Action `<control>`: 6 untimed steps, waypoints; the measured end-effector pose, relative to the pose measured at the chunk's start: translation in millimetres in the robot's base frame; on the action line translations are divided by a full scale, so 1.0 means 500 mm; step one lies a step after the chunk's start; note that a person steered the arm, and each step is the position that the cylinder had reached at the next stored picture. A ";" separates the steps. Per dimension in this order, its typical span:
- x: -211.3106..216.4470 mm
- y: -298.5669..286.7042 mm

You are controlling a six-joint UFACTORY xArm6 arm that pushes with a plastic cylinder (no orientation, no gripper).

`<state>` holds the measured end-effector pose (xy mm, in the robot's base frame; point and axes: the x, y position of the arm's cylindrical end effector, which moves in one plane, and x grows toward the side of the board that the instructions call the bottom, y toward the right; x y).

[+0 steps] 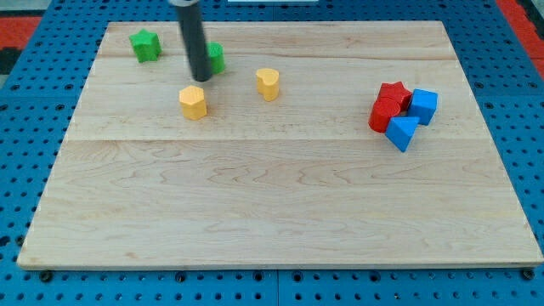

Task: Move green star to the green circle

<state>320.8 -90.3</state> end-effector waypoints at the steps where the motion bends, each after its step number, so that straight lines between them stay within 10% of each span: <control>1: -0.090 -0.035; 4: -0.001 -0.230; 6: -0.121 -0.313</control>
